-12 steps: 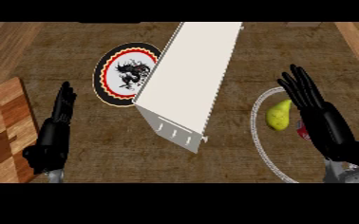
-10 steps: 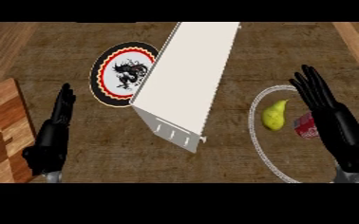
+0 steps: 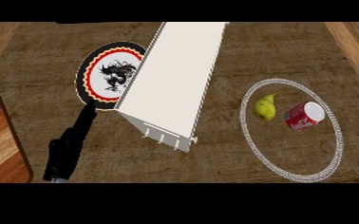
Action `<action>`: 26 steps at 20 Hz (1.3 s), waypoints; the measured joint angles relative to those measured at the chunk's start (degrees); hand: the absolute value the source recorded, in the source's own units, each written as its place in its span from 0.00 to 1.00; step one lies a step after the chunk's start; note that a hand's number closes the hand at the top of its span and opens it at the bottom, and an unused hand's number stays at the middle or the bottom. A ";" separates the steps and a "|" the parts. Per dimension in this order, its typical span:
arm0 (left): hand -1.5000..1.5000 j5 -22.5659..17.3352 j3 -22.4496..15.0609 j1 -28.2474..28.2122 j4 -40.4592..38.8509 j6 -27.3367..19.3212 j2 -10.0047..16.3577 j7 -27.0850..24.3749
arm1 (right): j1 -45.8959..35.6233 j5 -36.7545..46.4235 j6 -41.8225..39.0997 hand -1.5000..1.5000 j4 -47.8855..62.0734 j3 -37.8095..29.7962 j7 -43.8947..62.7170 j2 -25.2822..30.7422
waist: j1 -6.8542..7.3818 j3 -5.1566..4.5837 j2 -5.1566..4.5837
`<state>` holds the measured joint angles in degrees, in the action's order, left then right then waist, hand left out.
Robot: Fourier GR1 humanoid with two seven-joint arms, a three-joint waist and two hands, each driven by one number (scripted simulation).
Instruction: Pick the can from the placemat and place it in the tiered shelf
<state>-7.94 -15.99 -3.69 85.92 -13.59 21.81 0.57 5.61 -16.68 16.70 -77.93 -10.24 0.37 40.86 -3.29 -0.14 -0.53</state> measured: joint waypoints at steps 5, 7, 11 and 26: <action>0.50 -1.10 0.68 3.26 -5.10 5.14 0.09 0.44 | 1.57 -3.85 -7.02 0.00 2.42 -3.90 -5.83 -1.26 | 1.84 0.11 0.36; 0.50 -0.68 0.38 3.38 -5.39 5.61 -0.49 0.25 | 2.50 -3.94 -9.17 0.00 -0.56 -3.66 -5.25 -0.50 | 2.20 0.14 0.51; 0.50 -0.56 1.07 4.23 -6.05 6.94 -0.18 0.66 | 3.66 -3.98 -12.12 0.00 -8.54 -1.99 2.50 2.87 | 2.58 0.07 0.63; 0.50 0.54 0.64 8.09 -8.65 8.50 -1.94 0.79 | -4.53 18.60 -16.70 0.00 -21.81 16.47 45.05 23.54 | 5.48 -0.05 0.06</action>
<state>-7.40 -15.35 4.40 77.26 -5.09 19.87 1.35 1.09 1.93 -0.01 -99.74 6.22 45.41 64.40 2.18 -0.19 -0.46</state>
